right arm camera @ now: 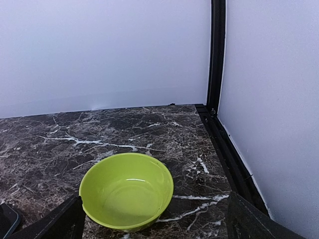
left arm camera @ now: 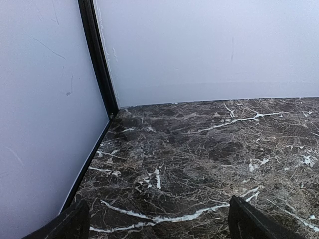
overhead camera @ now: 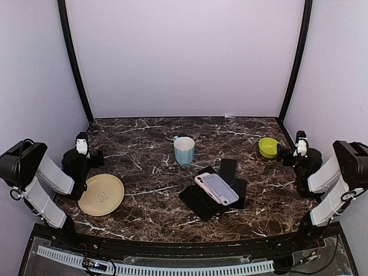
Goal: Put the phone into the phone case
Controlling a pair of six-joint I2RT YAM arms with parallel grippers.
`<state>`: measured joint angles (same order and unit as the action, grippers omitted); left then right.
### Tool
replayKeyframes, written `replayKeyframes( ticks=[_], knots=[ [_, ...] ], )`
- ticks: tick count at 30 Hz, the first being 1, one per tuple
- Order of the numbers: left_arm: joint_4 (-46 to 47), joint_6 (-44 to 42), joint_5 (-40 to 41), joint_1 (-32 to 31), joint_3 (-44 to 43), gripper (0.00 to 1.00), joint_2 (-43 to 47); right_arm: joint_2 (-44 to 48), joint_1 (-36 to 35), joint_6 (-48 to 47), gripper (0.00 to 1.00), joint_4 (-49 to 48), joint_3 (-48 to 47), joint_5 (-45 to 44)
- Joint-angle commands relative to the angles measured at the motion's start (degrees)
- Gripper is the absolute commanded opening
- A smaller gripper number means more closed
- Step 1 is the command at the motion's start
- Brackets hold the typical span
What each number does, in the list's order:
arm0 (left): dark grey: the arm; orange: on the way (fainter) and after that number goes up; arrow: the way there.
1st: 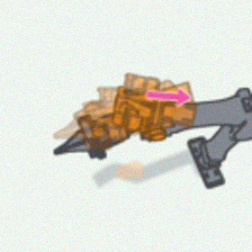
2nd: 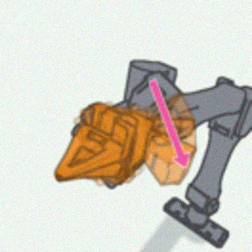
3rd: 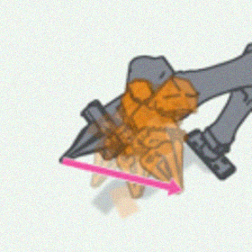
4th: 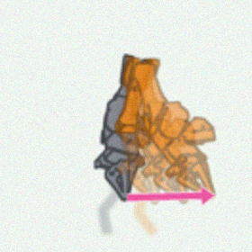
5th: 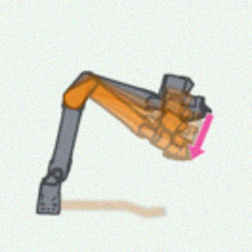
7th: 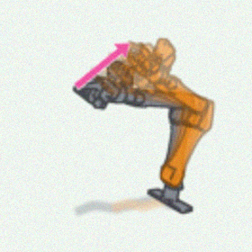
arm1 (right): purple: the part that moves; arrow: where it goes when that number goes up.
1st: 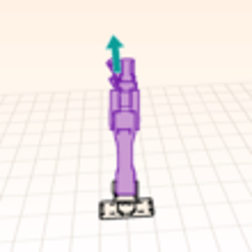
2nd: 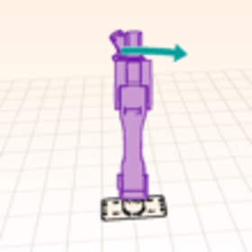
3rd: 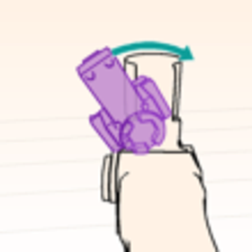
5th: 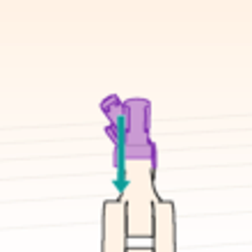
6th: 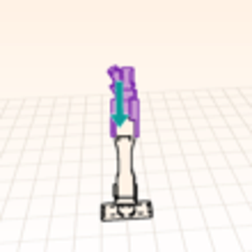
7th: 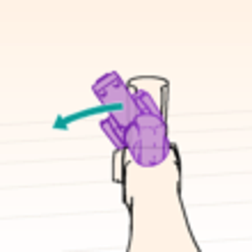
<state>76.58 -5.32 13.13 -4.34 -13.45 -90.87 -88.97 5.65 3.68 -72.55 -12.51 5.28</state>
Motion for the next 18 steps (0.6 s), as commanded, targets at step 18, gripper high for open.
replayKeyframes(
  ticks=[18],
  knots=[
    [-3.1,2.2,4.9,0.1,-1.8,0.99,1.8,14.2,-3.8,11.3,0.86,63.5,-33.0,10.2]
  ],
)
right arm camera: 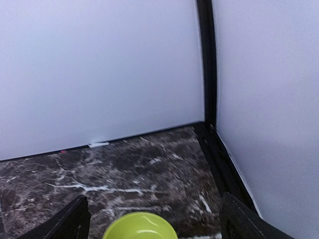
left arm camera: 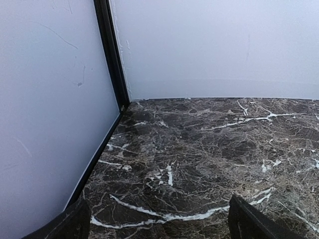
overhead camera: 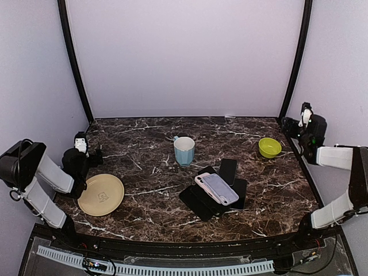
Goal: Put the phone into the phone case
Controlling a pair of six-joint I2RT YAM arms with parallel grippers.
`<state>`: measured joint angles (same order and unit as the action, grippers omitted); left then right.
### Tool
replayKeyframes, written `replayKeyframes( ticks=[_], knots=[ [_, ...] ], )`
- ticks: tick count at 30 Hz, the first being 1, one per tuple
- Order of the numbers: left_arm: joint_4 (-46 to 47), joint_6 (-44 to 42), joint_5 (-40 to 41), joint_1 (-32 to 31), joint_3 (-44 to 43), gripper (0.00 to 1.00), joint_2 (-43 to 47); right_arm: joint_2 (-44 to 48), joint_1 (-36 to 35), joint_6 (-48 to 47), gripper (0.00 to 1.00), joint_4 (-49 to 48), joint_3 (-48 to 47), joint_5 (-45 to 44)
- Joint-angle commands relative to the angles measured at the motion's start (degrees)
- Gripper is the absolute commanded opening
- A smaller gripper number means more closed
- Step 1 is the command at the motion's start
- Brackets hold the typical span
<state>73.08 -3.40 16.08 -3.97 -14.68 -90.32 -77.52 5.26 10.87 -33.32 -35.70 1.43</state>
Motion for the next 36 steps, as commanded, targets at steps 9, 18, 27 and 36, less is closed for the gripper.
replayKeyframes(
  ticks=[9,18,27,36],
  knots=[
    [15.7,-4.8,6.6,-5.1,6.4,0.99,0.2,6.3,-32.3,-0.8,0.89,50.8,-20.4,5.8],
    [-32.9,-9.4,6.3,-10.4,-18.0,0.97,21.2,1.7,-45.5,4.5,0.82,59.9,-22.8,5.4],
    [-79.2,15.7,-3.1,-19.6,-37.6,0.89,20.4,-8.5,-57.7,17.1,0.72,65.2,-25.2,0.4],
    [-82.9,21.9,-5.6,-30.2,-35.4,0.83,18.3,-20.1,-61.4,23.9,0.40,66.3,-27.2,-4.5]
  ],
)
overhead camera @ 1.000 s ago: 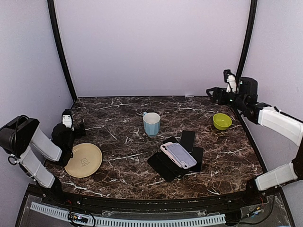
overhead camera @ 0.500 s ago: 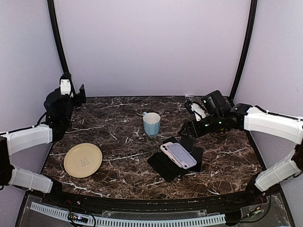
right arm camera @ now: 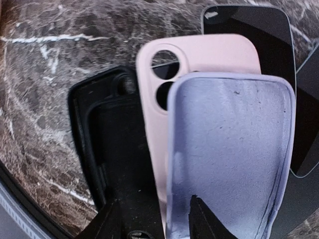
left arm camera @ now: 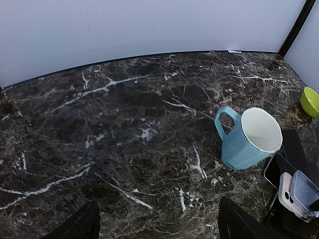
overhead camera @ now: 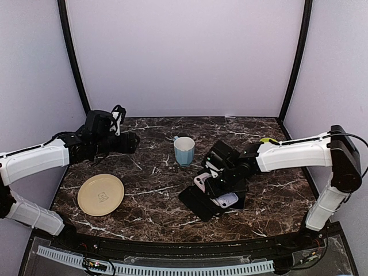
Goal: Put the phone into the phone case
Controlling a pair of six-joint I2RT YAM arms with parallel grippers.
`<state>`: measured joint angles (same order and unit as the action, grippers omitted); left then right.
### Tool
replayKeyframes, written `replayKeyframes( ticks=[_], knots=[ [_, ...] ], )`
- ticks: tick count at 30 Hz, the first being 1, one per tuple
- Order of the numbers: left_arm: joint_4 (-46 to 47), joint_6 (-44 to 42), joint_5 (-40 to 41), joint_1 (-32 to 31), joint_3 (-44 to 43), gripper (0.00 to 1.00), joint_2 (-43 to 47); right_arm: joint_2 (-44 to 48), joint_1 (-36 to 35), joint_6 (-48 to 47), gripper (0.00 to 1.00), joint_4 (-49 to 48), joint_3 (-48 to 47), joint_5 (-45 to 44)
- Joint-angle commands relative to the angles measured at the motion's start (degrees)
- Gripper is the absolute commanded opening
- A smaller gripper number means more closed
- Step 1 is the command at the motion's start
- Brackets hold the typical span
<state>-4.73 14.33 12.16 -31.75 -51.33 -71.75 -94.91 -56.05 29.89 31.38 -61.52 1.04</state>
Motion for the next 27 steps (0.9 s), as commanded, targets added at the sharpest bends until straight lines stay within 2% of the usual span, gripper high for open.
replayKeyframes(
  ticks=[1,6,9,14,17,20,23,27],
  knots=[
    [-5.6,4.2,-1.9,-3.1,1.3,0.82,-0.4,-3.0,-0.2,5.2,0.37,2.1,-1.7,-4.7],
    [-6.3,4.3,-3.1,-3.8,2.4,0.82,-0.3,-1.9,-0.4,5.4,0.36,3.6,-2.5,-6.5],
    [-5.1,4.3,-3.1,-3.9,3.8,0.81,0.7,-3.1,-0.3,4.6,0.30,4.8,-2.6,-9.7],
    [-5.3,1.5,-1.2,-3.9,3.6,0.81,2.2,-6.0,-0.4,0.2,0.02,5.9,-2.5,-11.1],
    [-5.4,0.4,-0.9,-3.9,3.7,0.80,3.9,-4.8,-0.4,-2.9,0.00,7.0,-4.0,-11.0],
    [-6.4,0.3,-1.7,-3.9,3.7,0.80,4.0,-2.3,-0.4,-9.4,0.00,8.0,-7.0,-11.9],
    [-8.5,1.2,-2.1,-3.7,2.5,0.80,3.4,-2.1,-1.8,-19.4,0.00,5.8,-12.1,-7.4],
    [-9.9,1.5,-4.4,-2.1,0.9,0.80,4.0,-7.0,-12.3,-35.8,0.00,3.5,-20.4,3.8]
  ],
)
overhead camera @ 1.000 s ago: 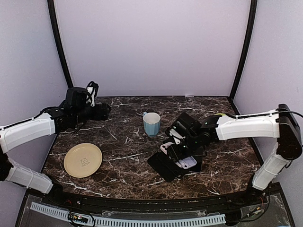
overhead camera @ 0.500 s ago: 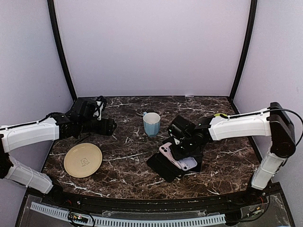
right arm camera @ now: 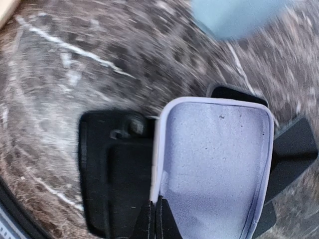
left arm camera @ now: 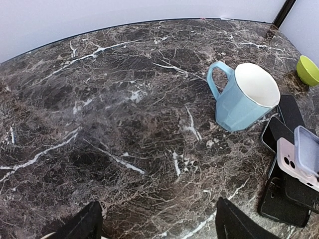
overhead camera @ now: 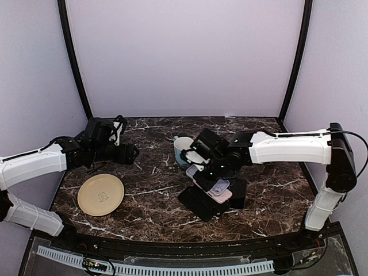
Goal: Put the phone into the phone case
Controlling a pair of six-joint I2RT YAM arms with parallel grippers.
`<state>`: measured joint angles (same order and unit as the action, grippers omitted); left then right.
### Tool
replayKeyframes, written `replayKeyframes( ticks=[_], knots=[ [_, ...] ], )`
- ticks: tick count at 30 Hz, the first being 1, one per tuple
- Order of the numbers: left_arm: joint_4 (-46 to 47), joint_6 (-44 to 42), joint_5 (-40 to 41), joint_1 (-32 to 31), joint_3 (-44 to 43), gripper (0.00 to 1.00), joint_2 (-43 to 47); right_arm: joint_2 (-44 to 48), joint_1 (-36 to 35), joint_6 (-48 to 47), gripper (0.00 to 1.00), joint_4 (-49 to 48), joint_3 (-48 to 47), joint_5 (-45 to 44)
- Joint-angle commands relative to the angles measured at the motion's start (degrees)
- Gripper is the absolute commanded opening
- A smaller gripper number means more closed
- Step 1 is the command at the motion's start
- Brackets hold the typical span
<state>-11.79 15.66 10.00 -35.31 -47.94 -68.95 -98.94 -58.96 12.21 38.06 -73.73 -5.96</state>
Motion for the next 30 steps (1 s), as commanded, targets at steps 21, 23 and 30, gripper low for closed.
replayKeyframes(
  ticks=[21,23,30],
  knots=[
    [-5.9,1.8,-17.8,-4.5,-1.0,0.34,-16.0,-3.9,-16.8,-16.3,0.20,-9.1,-1.3,18.0],
    [-5.8,-0.2,-19.6,-5.6,-1.7,0.29,-19.1,0.5,-17.2,-11.4,0.14,-12.6,6.1,18.8],
    [-10.6,-6.0,-21.1,-10.1,-7.0,0.18,-30.9,2.2,-17.5,-3.9,0.09,-23.2,17.8,22.5]
  ],
)
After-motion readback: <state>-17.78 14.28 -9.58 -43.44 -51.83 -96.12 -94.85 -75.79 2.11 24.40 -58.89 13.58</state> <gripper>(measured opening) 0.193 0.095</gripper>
